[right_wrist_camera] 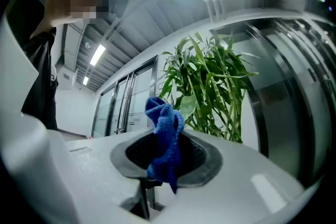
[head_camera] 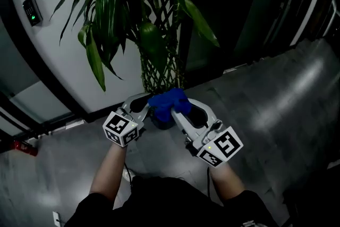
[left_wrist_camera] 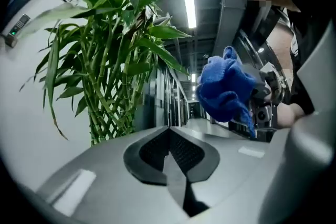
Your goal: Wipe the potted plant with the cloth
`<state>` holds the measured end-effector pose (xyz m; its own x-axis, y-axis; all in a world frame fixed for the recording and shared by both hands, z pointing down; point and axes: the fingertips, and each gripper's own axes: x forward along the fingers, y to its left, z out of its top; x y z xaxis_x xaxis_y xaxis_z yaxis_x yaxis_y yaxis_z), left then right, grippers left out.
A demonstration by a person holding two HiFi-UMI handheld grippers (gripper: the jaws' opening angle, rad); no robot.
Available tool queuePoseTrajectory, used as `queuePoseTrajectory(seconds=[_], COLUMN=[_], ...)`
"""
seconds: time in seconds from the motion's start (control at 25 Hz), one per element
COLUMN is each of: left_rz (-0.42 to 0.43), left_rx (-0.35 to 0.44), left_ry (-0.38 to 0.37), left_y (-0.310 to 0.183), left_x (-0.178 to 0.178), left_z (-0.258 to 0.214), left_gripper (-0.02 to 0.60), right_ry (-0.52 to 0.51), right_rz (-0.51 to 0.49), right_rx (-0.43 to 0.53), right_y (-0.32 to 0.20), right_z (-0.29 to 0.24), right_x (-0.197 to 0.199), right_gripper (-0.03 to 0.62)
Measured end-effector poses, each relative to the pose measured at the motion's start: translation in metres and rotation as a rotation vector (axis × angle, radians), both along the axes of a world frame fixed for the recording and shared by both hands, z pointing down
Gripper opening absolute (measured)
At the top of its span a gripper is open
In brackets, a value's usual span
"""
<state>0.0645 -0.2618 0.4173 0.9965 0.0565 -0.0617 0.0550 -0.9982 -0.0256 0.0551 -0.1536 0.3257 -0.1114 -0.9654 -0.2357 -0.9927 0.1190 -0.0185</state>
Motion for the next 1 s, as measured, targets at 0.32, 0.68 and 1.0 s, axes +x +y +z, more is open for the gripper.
queuePoseTrajectory(seconds=[0.32,0.68,1.0], left_rz=[-0.108,-0.093,-0.078], left_rx=[0.056,0.090,0.097], left_ry=[-0.037,0.018,0.019], left_y=[0.005,-0.040,-0.060], left_x=[-0.009,0.007,0.037], left_z=[-0.017,-0.066,-0.097], left_gripper=[0.007,0.007,0.006], right_ry=[-0.014,0.120,0.146], right_rz=[-0.153,-0.187,-0.031], right_rx=[0.067,0.253,0.259], right_y=[0.000,-0.036,-0.081], right_z=[-0.030,-0.138,-0.175], right_x=[0.007,-0.011,0.031], right_gripper=[0.104,0.104,0.104])
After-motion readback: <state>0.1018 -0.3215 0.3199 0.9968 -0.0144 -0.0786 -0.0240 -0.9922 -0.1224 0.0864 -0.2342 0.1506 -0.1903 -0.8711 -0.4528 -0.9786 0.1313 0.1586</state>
